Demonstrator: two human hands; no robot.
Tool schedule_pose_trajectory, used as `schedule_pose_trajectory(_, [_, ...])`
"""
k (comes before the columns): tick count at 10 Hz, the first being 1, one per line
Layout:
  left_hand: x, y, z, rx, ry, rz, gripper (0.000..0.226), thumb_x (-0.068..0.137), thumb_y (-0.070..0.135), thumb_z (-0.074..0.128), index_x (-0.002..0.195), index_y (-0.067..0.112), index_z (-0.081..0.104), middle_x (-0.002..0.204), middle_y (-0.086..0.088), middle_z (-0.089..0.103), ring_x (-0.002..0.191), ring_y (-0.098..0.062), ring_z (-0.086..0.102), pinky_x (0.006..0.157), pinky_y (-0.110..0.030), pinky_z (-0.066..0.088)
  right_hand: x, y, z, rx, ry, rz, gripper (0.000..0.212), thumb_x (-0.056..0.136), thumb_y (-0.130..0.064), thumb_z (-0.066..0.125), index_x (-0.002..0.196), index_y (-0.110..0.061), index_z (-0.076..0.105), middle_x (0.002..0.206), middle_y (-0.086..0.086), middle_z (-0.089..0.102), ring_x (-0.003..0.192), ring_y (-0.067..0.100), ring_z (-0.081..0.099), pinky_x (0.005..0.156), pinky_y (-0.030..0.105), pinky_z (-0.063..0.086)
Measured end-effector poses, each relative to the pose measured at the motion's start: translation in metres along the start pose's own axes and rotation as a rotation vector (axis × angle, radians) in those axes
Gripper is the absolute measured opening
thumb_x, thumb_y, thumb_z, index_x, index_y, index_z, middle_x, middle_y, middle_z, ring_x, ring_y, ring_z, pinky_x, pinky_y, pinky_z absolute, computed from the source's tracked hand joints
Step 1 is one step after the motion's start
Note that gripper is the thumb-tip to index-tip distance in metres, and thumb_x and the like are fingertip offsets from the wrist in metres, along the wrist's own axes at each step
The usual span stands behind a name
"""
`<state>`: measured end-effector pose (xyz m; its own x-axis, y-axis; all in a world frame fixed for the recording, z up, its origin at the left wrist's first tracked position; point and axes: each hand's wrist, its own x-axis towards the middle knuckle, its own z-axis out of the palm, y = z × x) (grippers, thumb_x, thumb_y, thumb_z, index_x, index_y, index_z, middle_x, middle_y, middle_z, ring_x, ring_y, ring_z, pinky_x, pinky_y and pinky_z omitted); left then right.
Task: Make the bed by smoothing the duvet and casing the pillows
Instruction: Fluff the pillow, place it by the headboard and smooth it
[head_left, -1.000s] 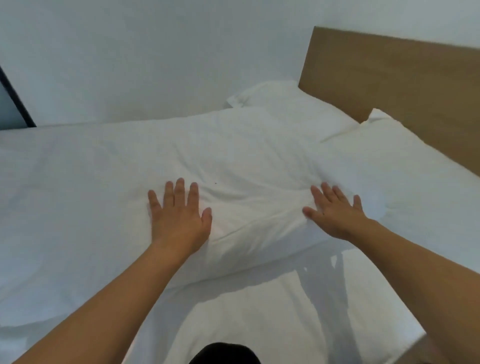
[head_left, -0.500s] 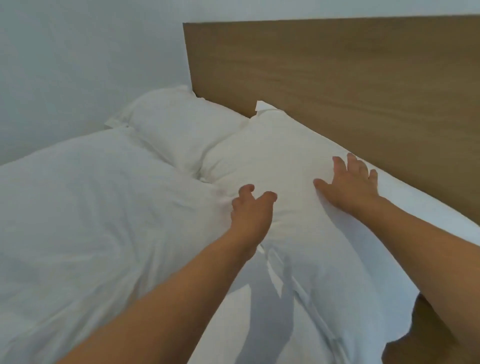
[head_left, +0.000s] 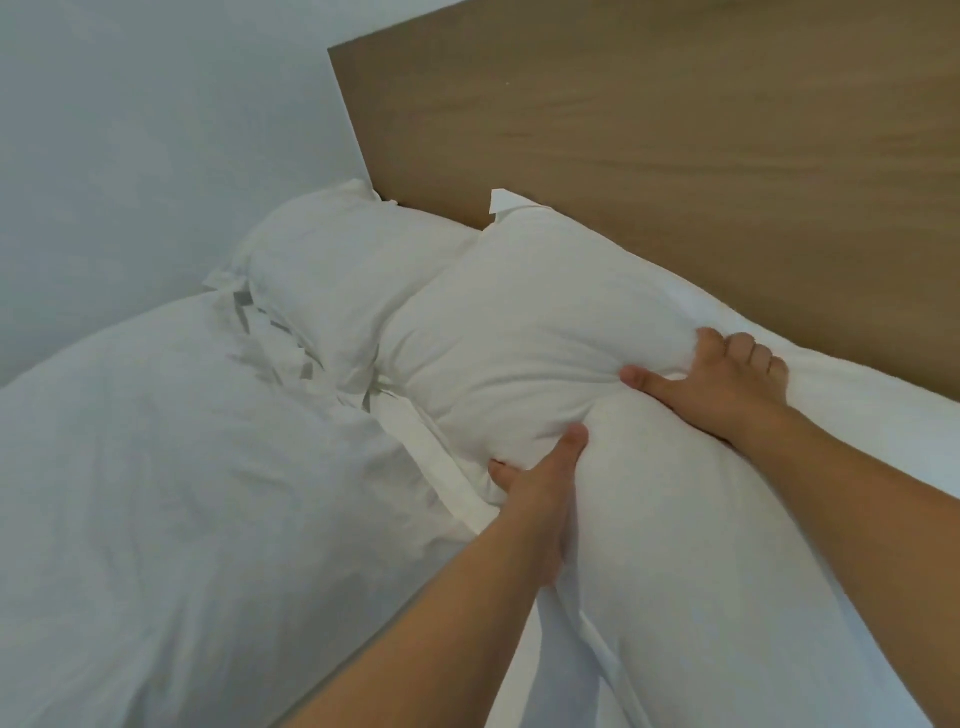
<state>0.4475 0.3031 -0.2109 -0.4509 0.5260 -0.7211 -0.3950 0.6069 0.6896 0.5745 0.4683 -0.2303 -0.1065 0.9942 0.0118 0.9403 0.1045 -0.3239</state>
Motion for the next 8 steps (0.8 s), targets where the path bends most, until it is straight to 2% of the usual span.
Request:
schedule_pose_trajectory(1, [-0.002,0.000,0.001,-0.115,-0.010,0.048,0.109,0.075,0.053,0.075,0.153,0.036,0.001,0.148,-0.002,0.038,0.125,-0.029,0.045,0.103,-0.044,0.037,-0.009,-0.003,0.003,-0.033,0.025,0.020,0.095,0.073,-0.088,0.031,0.129,-0.011,0.042,0.131,0.014,0.048,0.124,0.035,0.042,0.102,0.046,0.029])
schedule_pose_trajectory(2, [-0.016,-0.002,0.001,-0.239,0.015,0.168,0.079,0.085,0.024,0.070,0.149,0.028,0.024,0.134,-0.002,0.051,0.103,-0.024,0.051,0.088,-0.032,0.039,-0.024,-0.007,-0.005,-0.043,0.110,-0.037,0.065,0.091,-0.068,0.025,0.114,-0.014,0.052,0.116,0.011,0.062,0.109,0.033,0.054,0.094,0.044,0.035])
schedule_pose_trajectory(3, [-0.032,0.006,0.003,-0.261,0.045,0.238,0.054,0.090,0.008,0.059,0.140,0.017,0.041,0.130,-0.004,0.056,0.098,-0.020,0.051,0.089,-0.029,0.041,-0.038,-0.015,-0.027,0.090,0.213,-0.076,0.046,0.098,-0.055,0.028,0.097,-0.017,0.054,0.101,0.008,0.066,0.095,0.030,0.058,0.085,0.040,0.037])
schedule_pose_trajectory(4, [-0.052,0.027,0.000,-0.351,0.065,0.260,0.039,0.095,0.010,0.052,0.133,0.015,0.046,0.121,-0.002,0.058,0.096,-0.020,0.052,0.095,-0.033,0.045,-0.054,-0.030,-0.068,0.237,0.324,-0.118,0.040,0.097,-0.048,0.036,0.080,-0.015,0.051,0.082,0.004,0.061,0.078,0.028,0.054,0.072,0.036,0.037])
schedule_pose_trajectory(5, [-0.082,0.055,-0.011,-0.438,0.019,0.307,0.042,0.098,0.010,0.045,0.141,0.010,0.045,0.129,-0.011,0.057,0.113,-0.031,0.058,0.096,-0.034,0.046,-0.071,-0.051,-0.121,0.375,0.443,-0.142,0.034,0.094,-0.038,0.045,0.070,-0.013,0.045,0.068,-0.002,0.050,0.073,0.029,0.050,0.063,0.034,0.032])
schedule_pose_trajectory(6, [-0.153,0.088,-0.041,-0.364,0.060,0.433,0.037,0.098,0.007,0.043,0.135,0.000,0.044,0.134,-0.021,0.052,0.119,-0.038,0.054,0.079,-0.034,0.042,-0.089,-0.091,-0.178,0.403,0.599,-0.220,0.031,0.091,-0.031,0.046,0.069,-0.011,0.039,0.069,0.003,0.051,0.072,0.030,0.049,0.063,0.034,0.033])
schedule_pose_trajectory(7, [-0.183,0.114,-0.082,-0.428,0.061,0.555,0.035,0.100,0.007,0.040,0.134,-0.001,0.045,0.133,-0.022,0.053,0.119,-0.040,0.054,0.080,-0.036,0.043,-0.120,-0.148,-0.232,0.418,0.760,-0.341,0.027,0.091,-0.029,0.045,0.070,-0.014,0.037,0.072,0.004,0.048,0.072,0.027,0.044,0.063,0.034,0.027])
schedule_pose_trajectory(8, [-0.206,0.139,-0.143,-0.528,0.103,0.742,0.040,0.098,0.008,0.041,0.138,0.008,0.046,0.129,-0.016,0.058,0.111,-0.036,0.058,0.085,-0.033,0.045,-0.159,-0.219,-0.268,0.476,0.917,-0.444,0.027,0.091,-0.028,0.048,0.070,-0.014,0.037,0.067,0.004,0.045,0.066,0.025,0.040,0.061,0.033,0.019])
